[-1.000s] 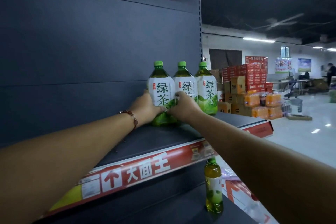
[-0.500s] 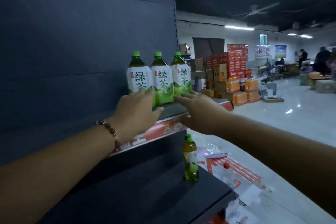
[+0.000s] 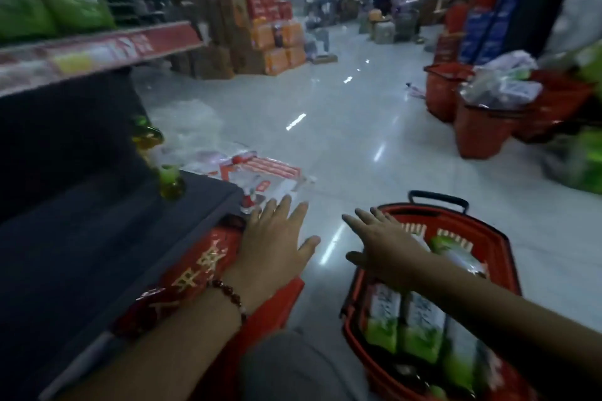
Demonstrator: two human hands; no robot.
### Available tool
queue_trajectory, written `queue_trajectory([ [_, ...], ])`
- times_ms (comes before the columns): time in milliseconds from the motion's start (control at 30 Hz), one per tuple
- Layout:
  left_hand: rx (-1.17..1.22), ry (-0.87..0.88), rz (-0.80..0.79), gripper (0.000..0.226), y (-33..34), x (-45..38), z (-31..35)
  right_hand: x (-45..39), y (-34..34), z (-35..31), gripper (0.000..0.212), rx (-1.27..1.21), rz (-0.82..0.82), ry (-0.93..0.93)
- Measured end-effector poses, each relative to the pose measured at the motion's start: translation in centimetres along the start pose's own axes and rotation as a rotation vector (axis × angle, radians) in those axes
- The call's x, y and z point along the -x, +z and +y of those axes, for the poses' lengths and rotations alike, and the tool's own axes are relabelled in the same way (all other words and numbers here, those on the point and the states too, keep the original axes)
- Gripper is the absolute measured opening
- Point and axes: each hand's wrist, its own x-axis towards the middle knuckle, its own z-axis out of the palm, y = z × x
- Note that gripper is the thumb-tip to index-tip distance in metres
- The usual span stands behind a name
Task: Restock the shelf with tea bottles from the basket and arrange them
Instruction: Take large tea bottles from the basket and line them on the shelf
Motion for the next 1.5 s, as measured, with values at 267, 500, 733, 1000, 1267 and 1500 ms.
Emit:
queue_trajectory([
  [267, 0.026, 0.203, -0.271, 0.067, 12.2, -1.0, 10.2, 4.9, 12.9, 9.6, 0.083, -0.233, -0.189, 0.390],
  [500, 0.046, 0.272, -0.326, 0.061, 16.8, -1.4, 12.0, 0.7, 17.1, 12.8, 0.066, -1.215, 0.103, 0.814],
  [733, 0.057, 0.297, -0.332, 0.058, 18.4, -1.6, 11.0, -6.5, 22.0, 17.1, 0.139, -1.401, 0.055, 1.155],
  [1000, 0.196, 0.205, -0.322, 0.057, 17.8, -1.3, 10.4, -3.5, 16.4, 14.4, 0.066, -1.433, -0.136, 1.000],
  [1267, 1.083, -0.332, -0.357, 0.055, 14.8, -0.6, 8.6, 5.1, 10.6, 9.0, 0.031, -1.731, -0.162, 0.759],
  [1500, 1.721, -0.437, -0.414, 0.083, 8.8, 1.3, 7.2, 8.6, 3.9, 3.0, 0.034, -1.631, -0.203, 0.368],
])
